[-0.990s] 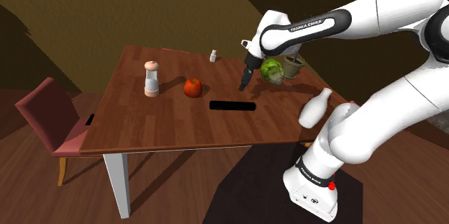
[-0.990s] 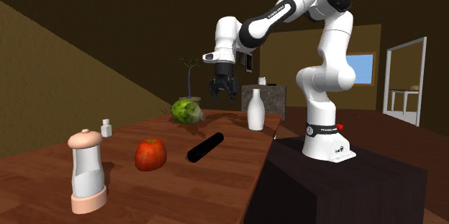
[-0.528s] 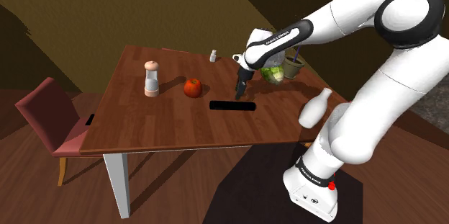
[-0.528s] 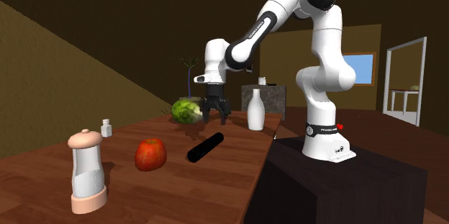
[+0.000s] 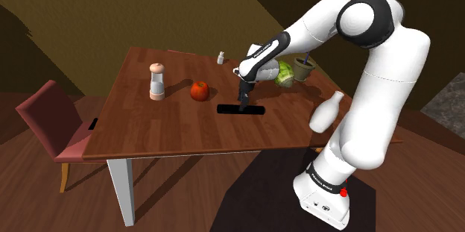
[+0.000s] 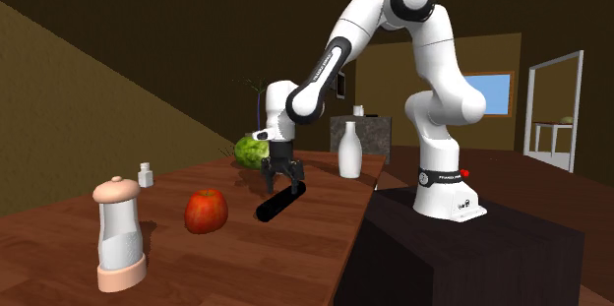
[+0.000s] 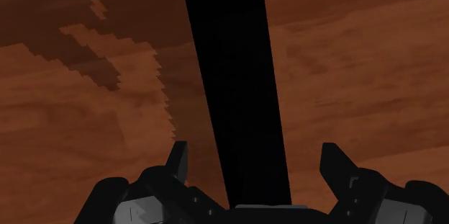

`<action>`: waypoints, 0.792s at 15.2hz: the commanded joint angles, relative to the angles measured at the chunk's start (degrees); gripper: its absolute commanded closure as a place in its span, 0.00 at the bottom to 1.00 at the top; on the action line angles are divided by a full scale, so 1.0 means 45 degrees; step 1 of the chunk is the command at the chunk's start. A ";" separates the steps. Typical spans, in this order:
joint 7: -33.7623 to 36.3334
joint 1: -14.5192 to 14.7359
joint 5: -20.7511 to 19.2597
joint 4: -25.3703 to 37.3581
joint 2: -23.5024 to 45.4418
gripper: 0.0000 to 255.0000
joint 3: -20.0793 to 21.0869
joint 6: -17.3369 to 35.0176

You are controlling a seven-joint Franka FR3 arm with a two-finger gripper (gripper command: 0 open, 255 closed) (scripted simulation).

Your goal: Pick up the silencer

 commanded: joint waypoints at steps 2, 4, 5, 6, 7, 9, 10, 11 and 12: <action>-0.0338 -0.0134 0.0367 0.0021 0.0510 0.00 0.0181 0.0445; -0.0528 -0.0233 0.0626 0.0054 0.0855 0.00 0.0325 0.0735; -0.0678 -0.0317 0.0829 0.0089 0.1130 0.00 0.0448 0.0959; -0.0676 -0.0322 0.0826 0.0089 0.1130 0.00 0.0452 0.0959; -0.0675 -0.0323 0.0825 0.0087 0.1129 0.00 0.0453 0.0960; -0.0691 -0.0336 0.0846 0.0113 0.1167 1.00 0.0466 0.0970; -0.0688 -0.0333 0.0841 0.0111 0.1160 1.00 0.0463 0.0966; -0.0692 -0.0336 0.0844 0.0112 0.1164 1.00 0.0465 0.0968; -0.0693 -0.0336 0.0845 0.0111 0.1164 1.00 0.0465 0.0970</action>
